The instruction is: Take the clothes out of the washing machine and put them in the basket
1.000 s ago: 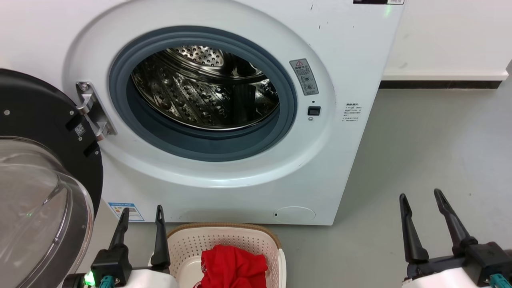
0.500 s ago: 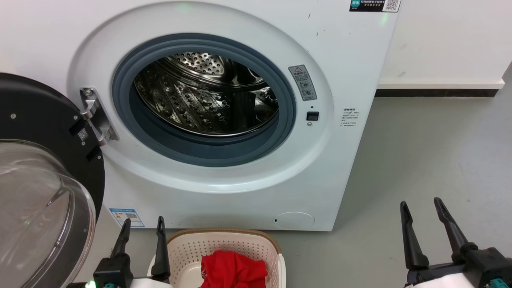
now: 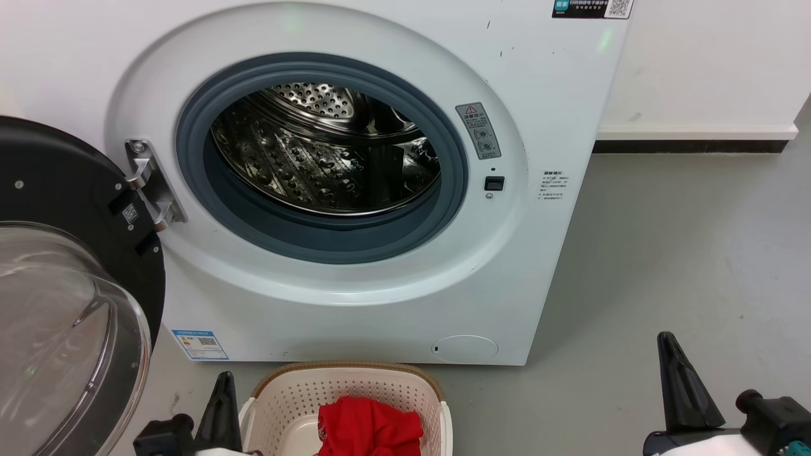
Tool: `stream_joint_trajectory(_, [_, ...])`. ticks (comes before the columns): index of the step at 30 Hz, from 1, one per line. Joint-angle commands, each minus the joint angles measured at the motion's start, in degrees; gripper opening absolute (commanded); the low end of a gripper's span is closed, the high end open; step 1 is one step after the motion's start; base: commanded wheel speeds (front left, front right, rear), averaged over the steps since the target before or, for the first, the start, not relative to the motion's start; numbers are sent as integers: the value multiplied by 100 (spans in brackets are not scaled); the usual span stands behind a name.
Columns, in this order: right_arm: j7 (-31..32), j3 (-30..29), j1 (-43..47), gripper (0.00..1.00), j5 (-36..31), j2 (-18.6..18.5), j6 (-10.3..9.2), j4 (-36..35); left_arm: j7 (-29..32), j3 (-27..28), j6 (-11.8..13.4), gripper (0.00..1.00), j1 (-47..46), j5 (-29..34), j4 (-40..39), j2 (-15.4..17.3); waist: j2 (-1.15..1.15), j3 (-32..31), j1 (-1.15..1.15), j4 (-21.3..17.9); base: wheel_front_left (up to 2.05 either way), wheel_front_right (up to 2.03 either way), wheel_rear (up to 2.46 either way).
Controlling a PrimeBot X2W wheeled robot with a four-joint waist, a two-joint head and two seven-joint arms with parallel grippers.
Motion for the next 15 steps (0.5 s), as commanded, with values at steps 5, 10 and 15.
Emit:
stream_joint_trajectory(5, [107, 10, -218, 0, 723, -70, 0, 24, 128, 62, -81, 0, -233, -673, -64, 4, 0, 9, 0, 0, 0, 0, 0])
stream_joint_trajectory(10, [208, 12, -309, 0, 1294, -98, -1, 108, 247, 91, -134, 0, -305, -1211, -47, 3, 0, 17, 0, 1, 0, 0, 0])
stream_joint_trajectory(15, [308, 8, -394, 0, 1830, -121, -1, 185, 365, 124, -184, 0, -374, -1717, -24, 2, 0, 26, 0, 1, 0, 0, 0])
